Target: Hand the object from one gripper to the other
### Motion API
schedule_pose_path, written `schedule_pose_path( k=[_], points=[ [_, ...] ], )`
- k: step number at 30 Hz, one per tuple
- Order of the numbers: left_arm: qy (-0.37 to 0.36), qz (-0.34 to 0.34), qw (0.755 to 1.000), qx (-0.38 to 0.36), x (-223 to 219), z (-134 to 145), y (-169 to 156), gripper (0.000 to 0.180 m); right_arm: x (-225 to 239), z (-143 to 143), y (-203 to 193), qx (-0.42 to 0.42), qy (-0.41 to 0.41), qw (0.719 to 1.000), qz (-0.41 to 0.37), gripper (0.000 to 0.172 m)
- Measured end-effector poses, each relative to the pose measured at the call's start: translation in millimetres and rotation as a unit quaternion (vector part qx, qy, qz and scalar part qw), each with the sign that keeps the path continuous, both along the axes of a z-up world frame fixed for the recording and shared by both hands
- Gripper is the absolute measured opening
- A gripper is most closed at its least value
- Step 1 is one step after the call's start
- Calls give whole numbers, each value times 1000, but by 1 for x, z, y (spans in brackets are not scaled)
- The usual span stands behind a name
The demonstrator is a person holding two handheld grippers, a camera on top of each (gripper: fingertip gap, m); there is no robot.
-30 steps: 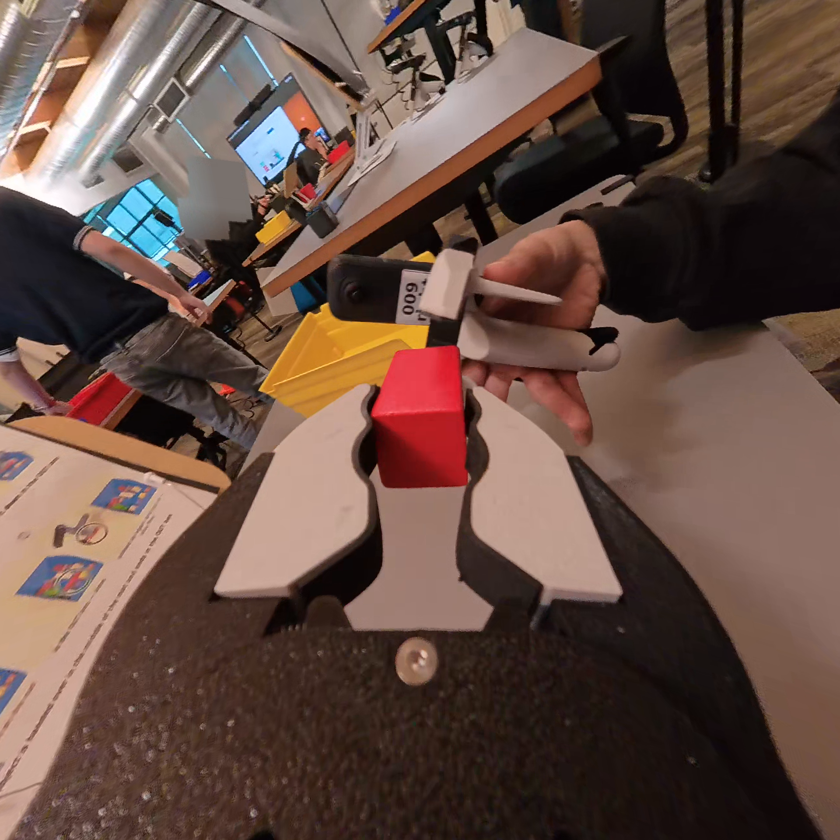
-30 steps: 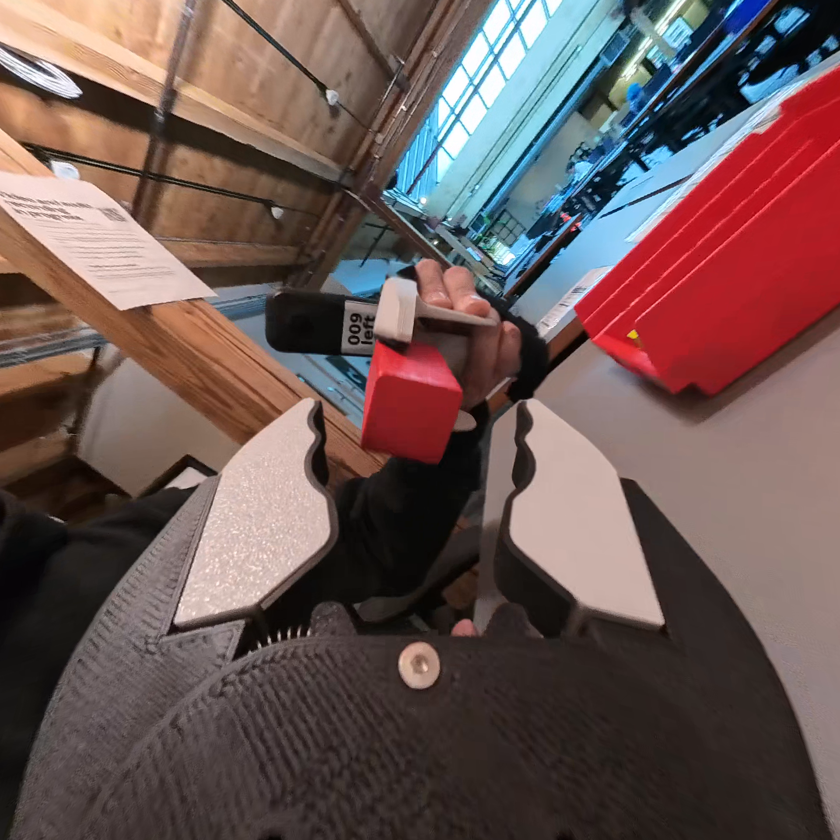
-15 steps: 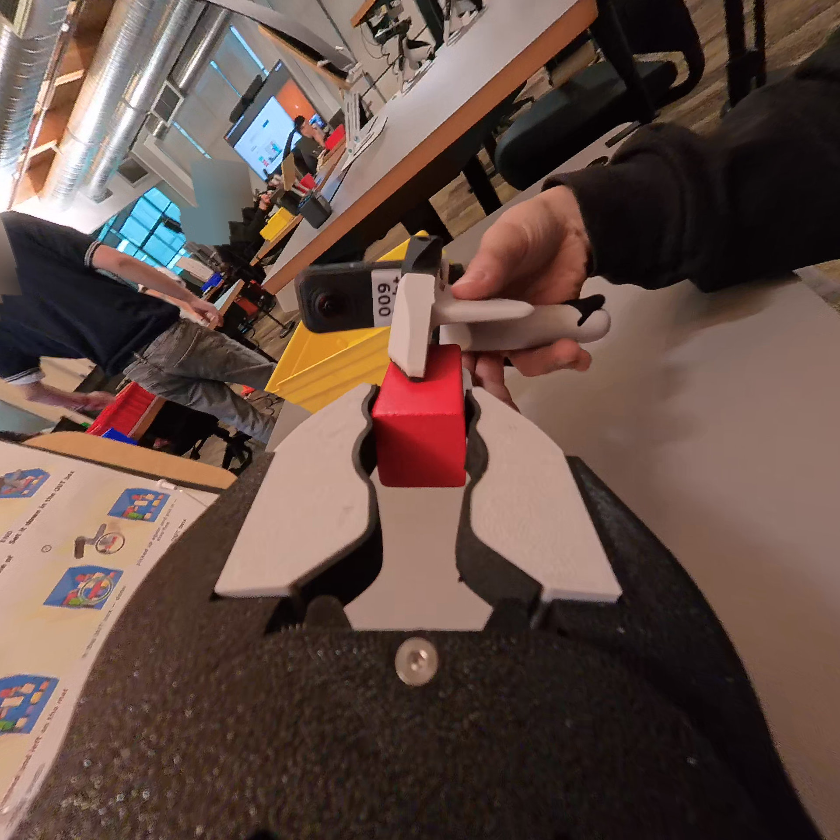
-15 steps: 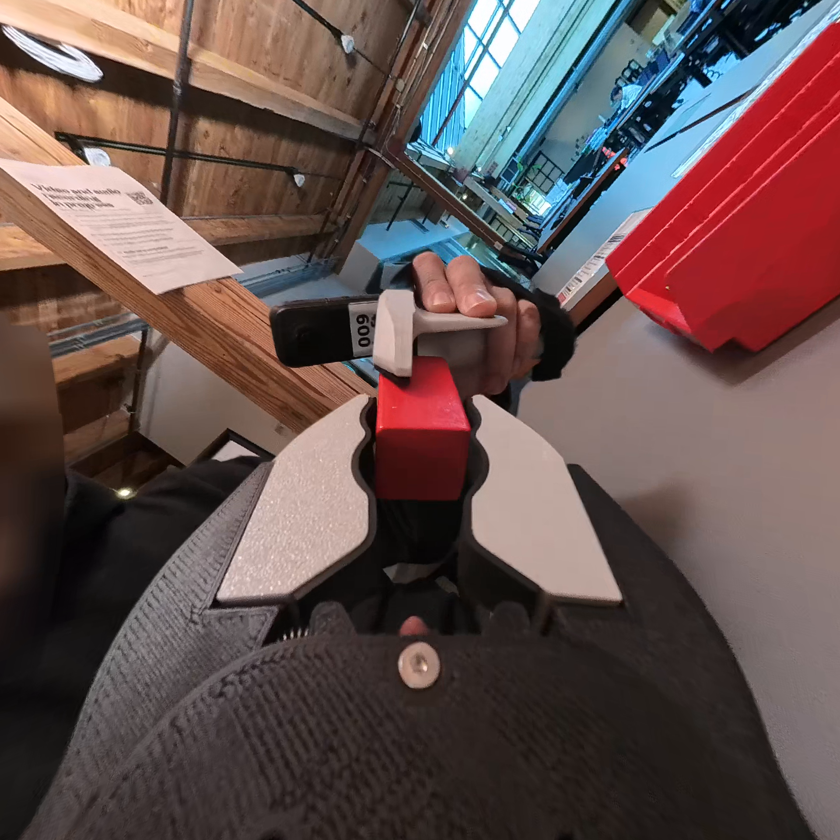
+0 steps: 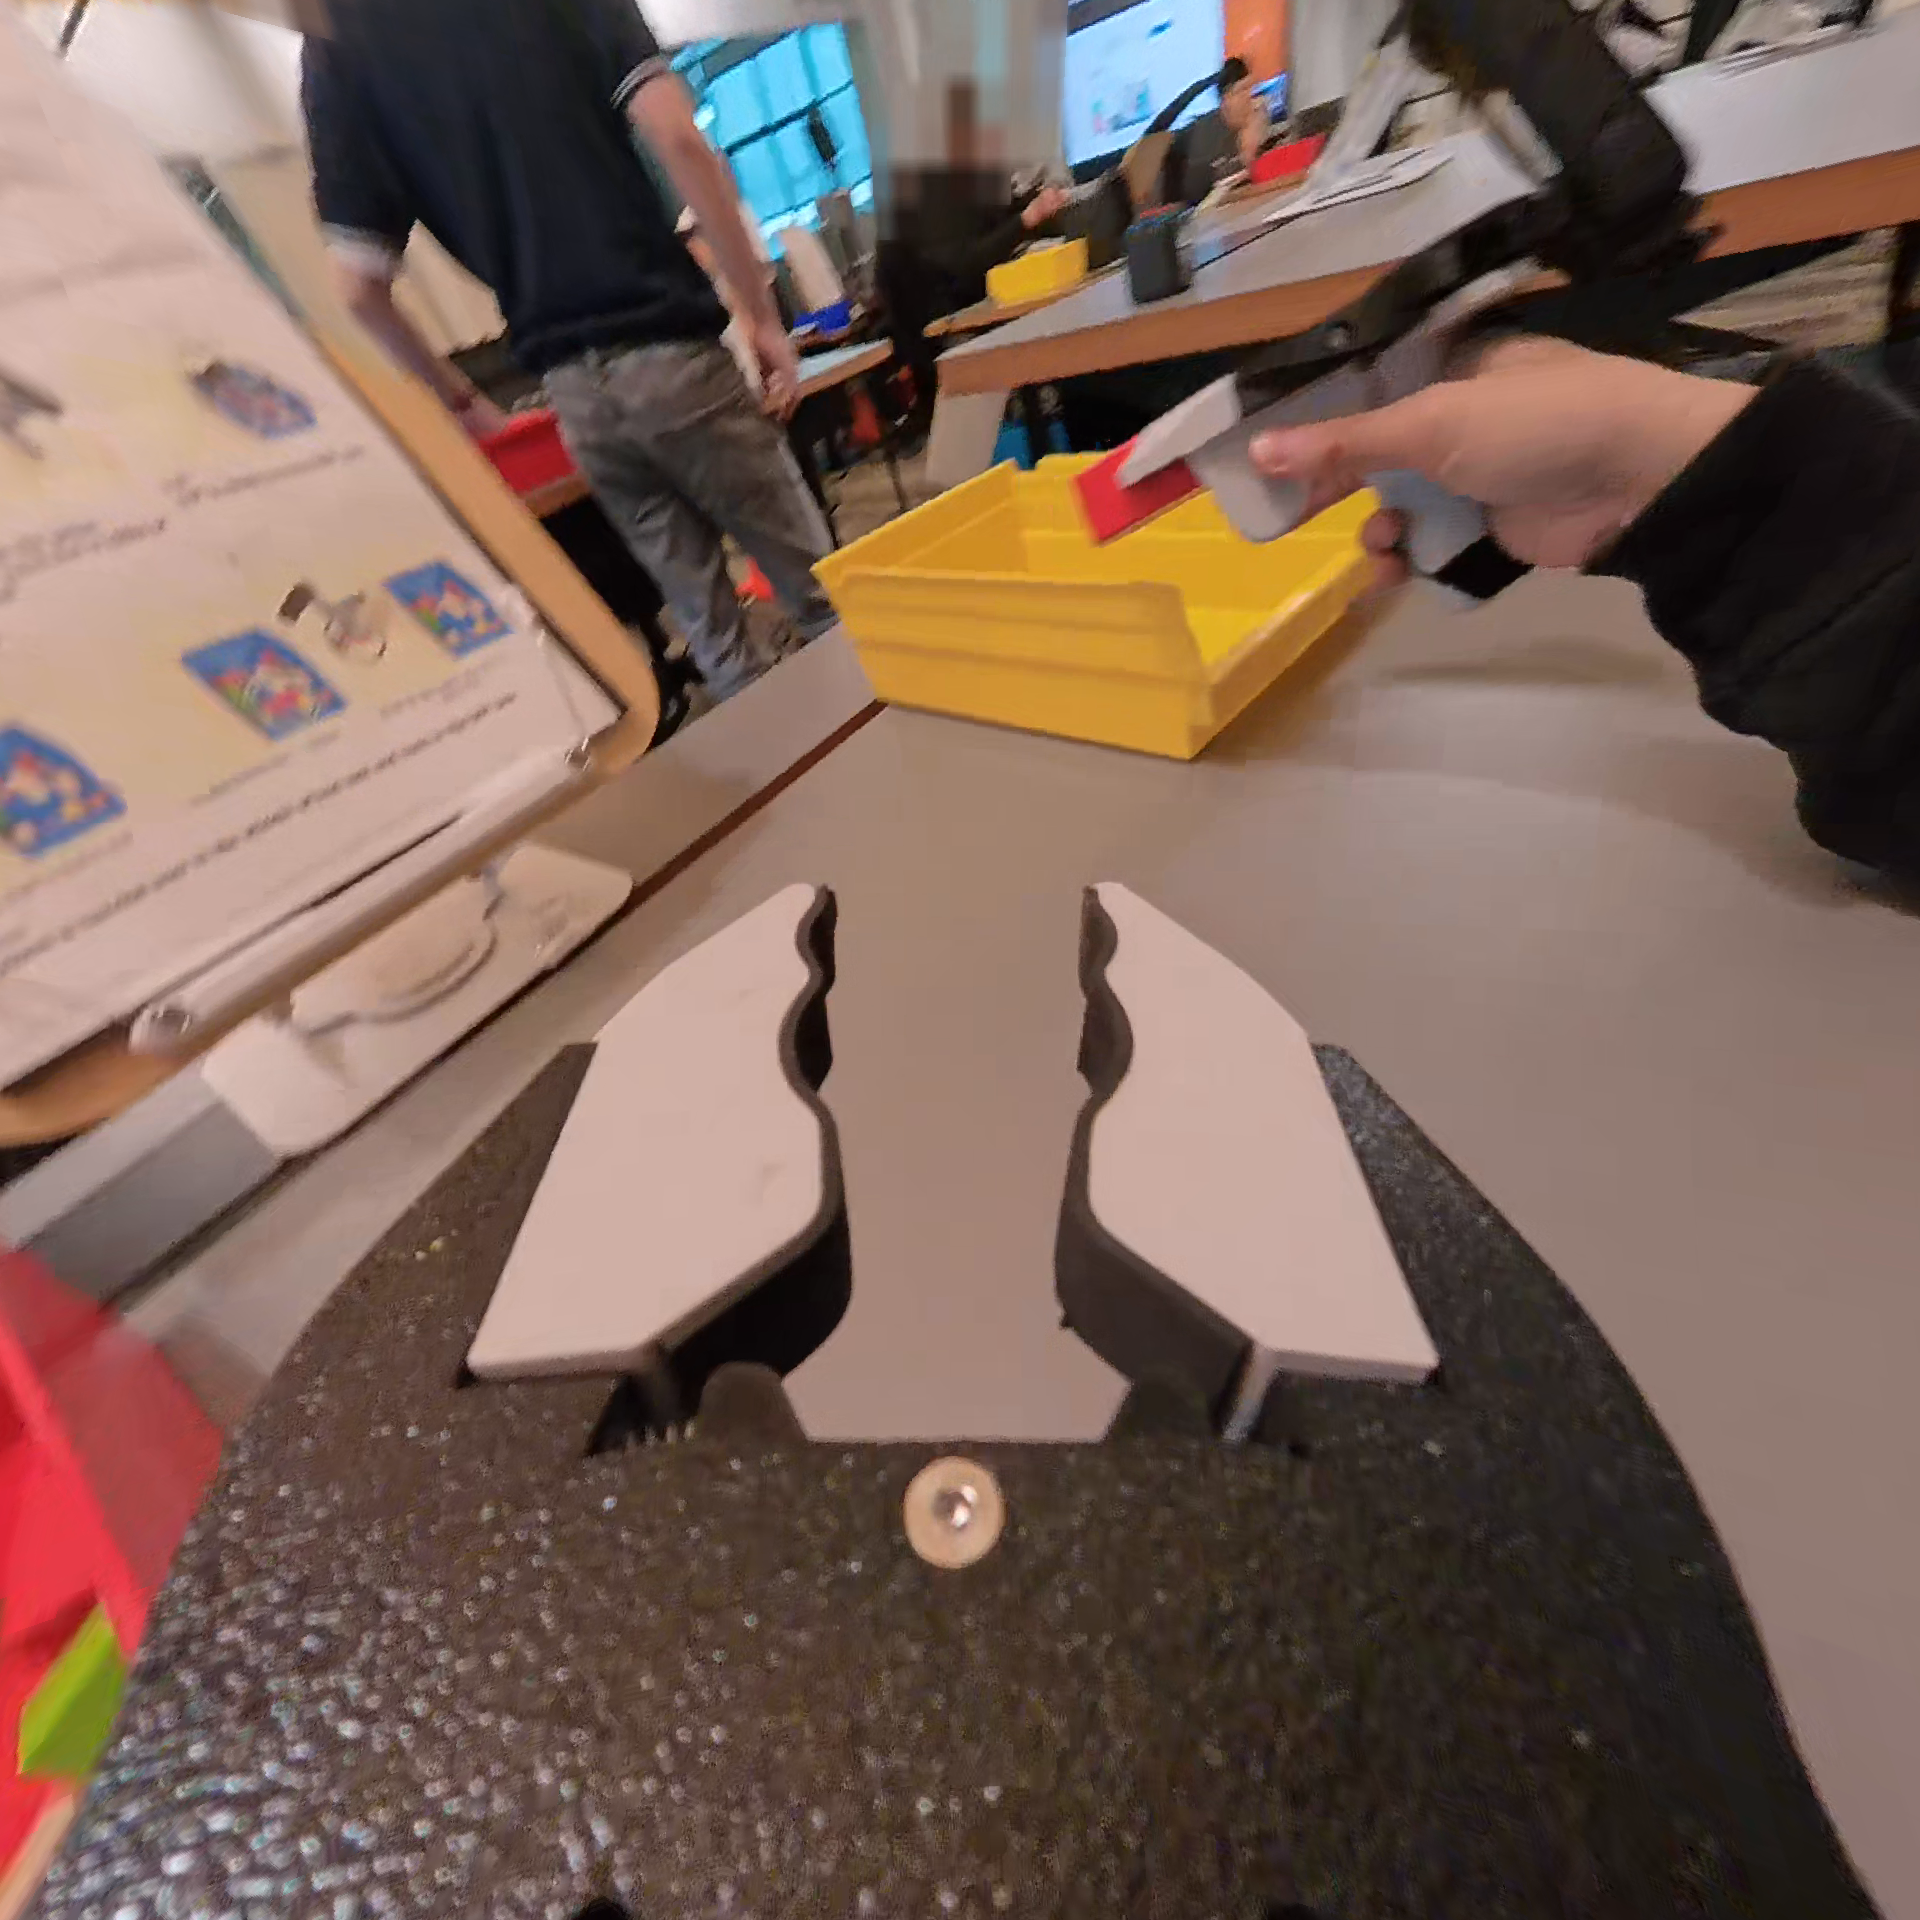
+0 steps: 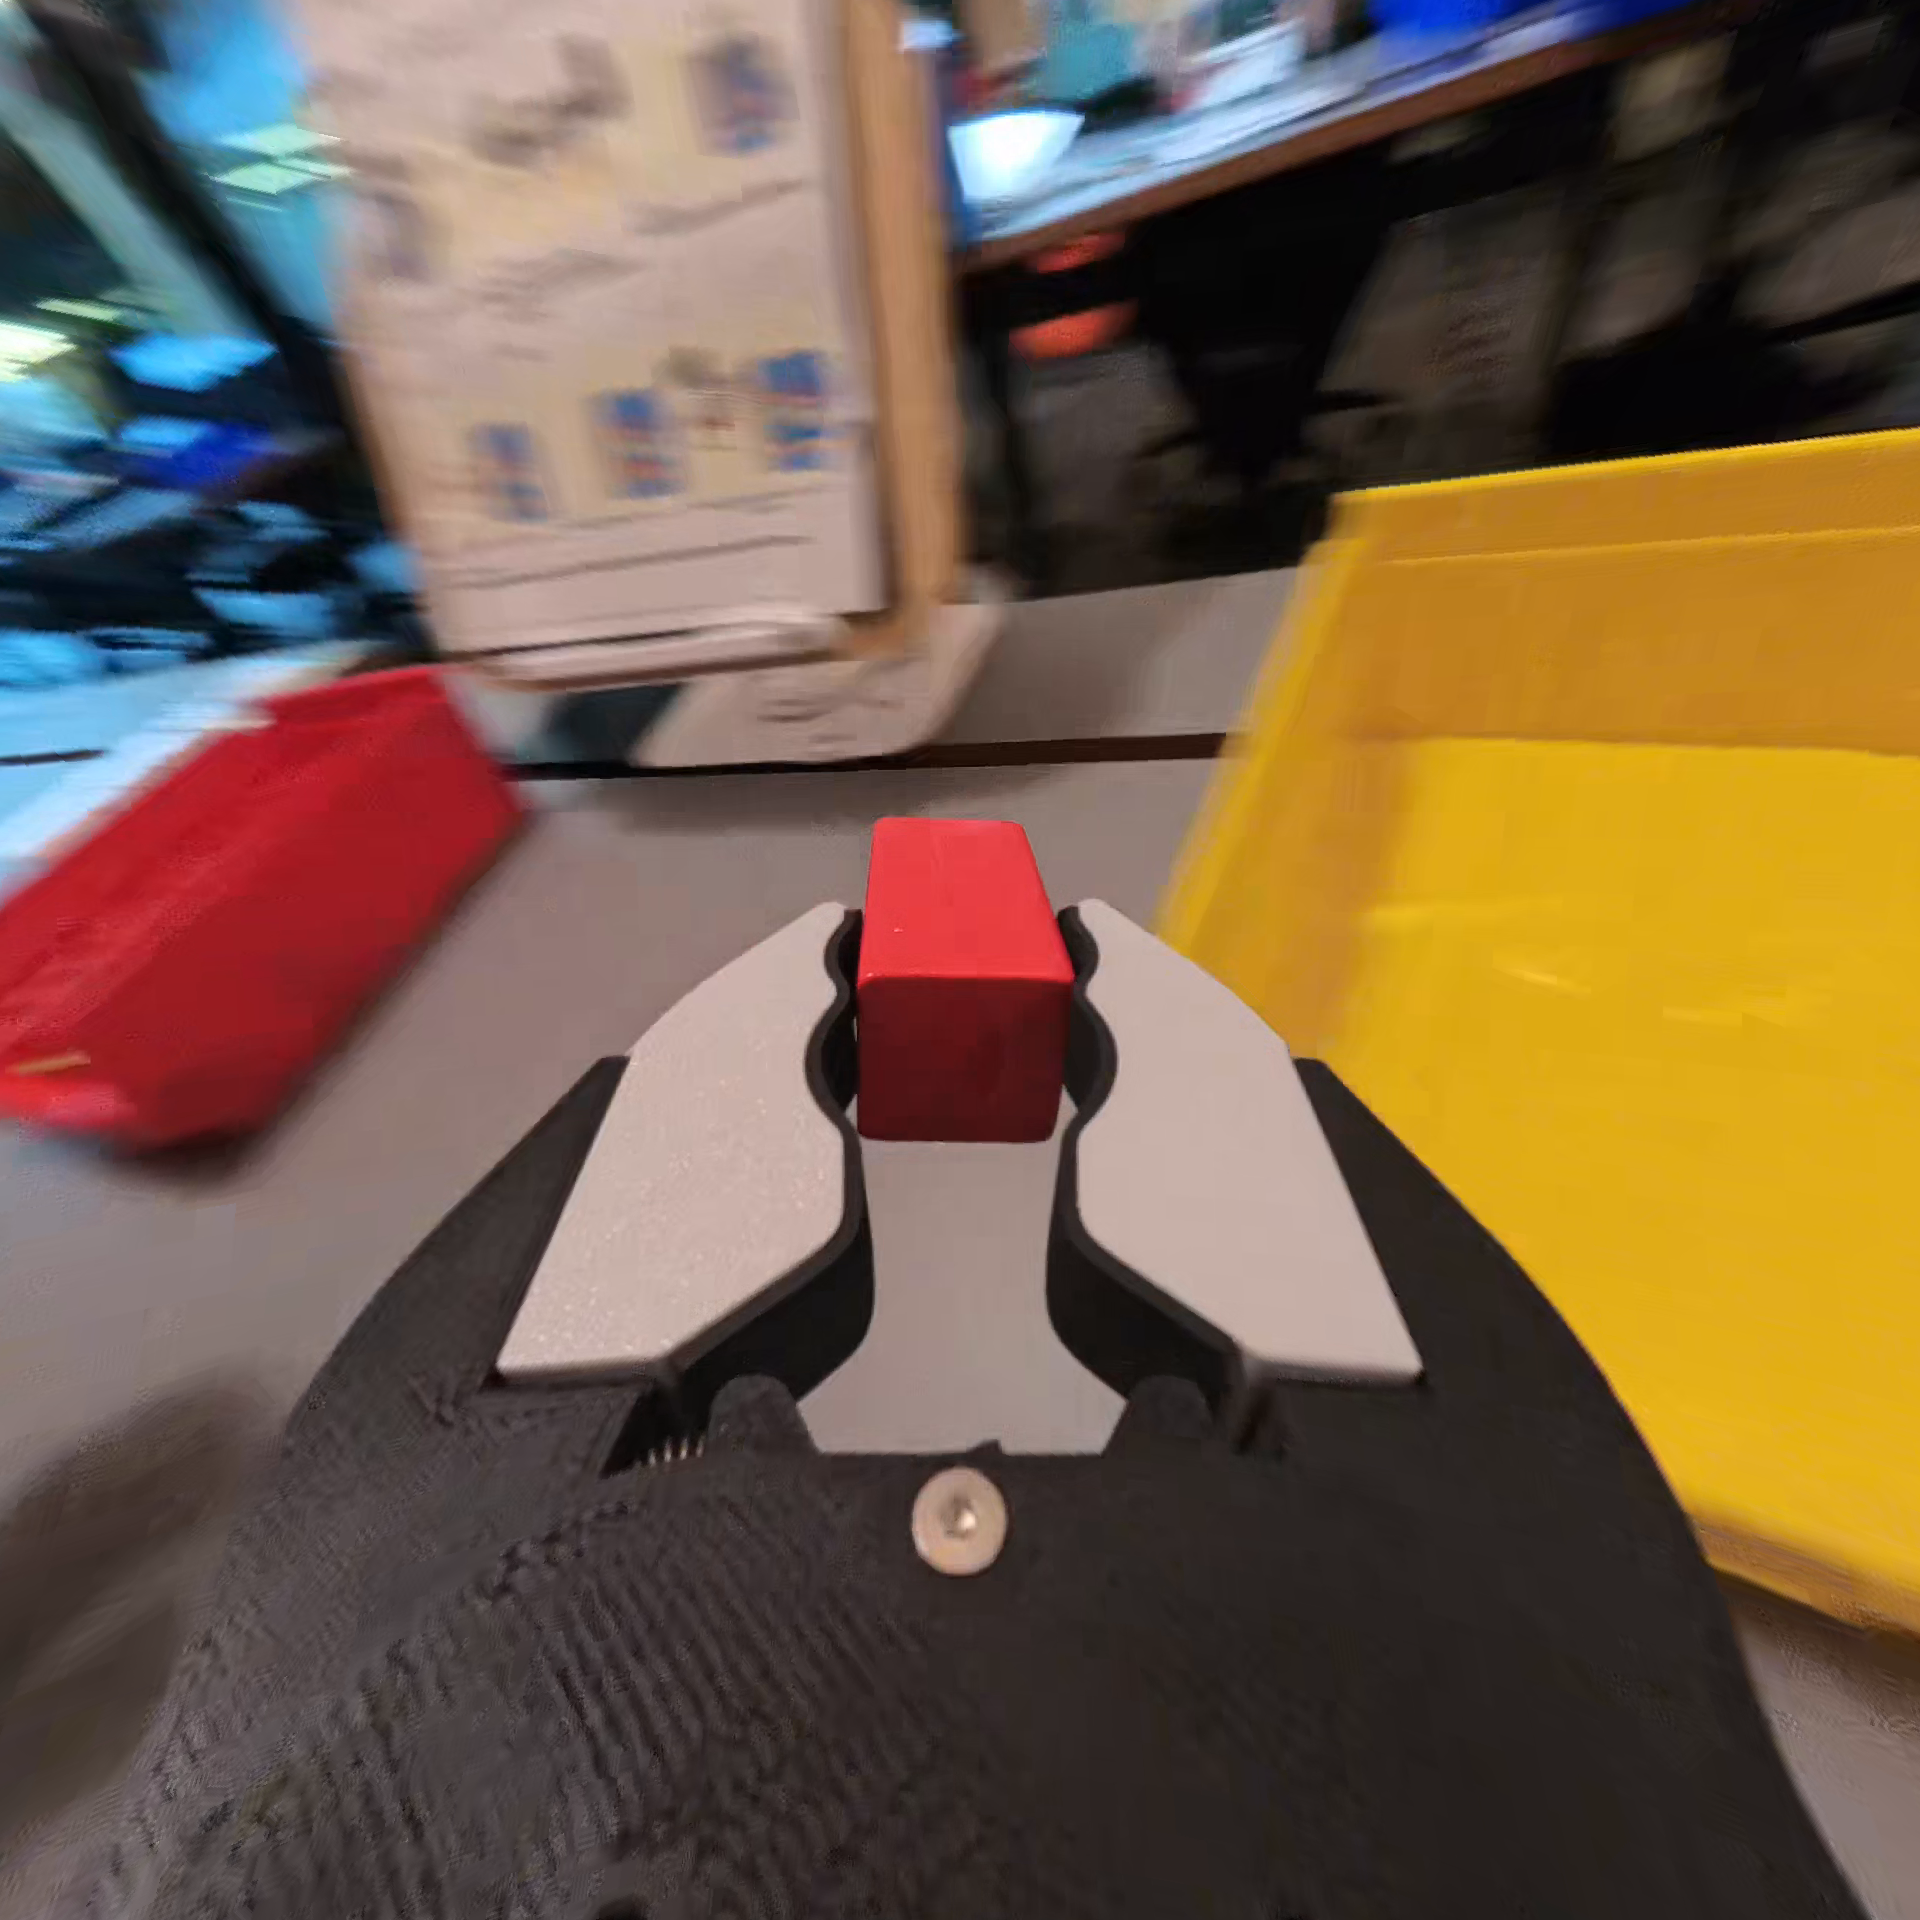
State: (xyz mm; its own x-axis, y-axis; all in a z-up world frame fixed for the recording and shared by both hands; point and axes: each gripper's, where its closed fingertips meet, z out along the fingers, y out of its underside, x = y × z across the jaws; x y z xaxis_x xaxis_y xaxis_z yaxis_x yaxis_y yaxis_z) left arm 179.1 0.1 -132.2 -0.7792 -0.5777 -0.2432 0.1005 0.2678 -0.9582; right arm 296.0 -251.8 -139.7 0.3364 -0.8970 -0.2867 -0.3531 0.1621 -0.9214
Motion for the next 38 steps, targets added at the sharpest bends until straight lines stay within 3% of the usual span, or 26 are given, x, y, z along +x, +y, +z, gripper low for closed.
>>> schedule_pose_path(
  k=[3, 6, 13, 21, 23, 26, 30, 35, 38],
  points=[
    [47, 52, 997, -7, 7, -12, 15, 44, 12, -31, -61, -75, 29, 992, -99, 36],
    [94, 94, 991, -15, 12, -23, 32, 45, 18, -58, -83, -136, 56, 980, -136, 36],
    [147, 182, 972, -4, 19, -41, 80, 56, 27, -70, -84, -249, 47, 953, -163, 36],
    [130, 257, 958, -13, 24, -27, 132, 61, 29, -77, -78, -269, 51, 949, -158, 34],
    [121, 287, 950, -7, 25, -22, 149, 63, 28, -75, -80, -280, 47, 945, -163, 35],
    [104, 331, 938, -16, 26, -11, 175, 65, 24, -57, -84, -281, 24, 942, -182, 57],
    [91, 369, 925, -32, 25, -2, 206, 64, 17, -28, -76, -257, -3, 950, -177, 69],
    [88, 398, 913, -21, 31, 4, 240, 63, 9, 2, -45, -216, -46, 967, -130, 74],
    [140, 393, 909, 12, 50, -5, 251, 62, 6, 7, -33, -211, -53, 970, -111, 75]
  ],
)
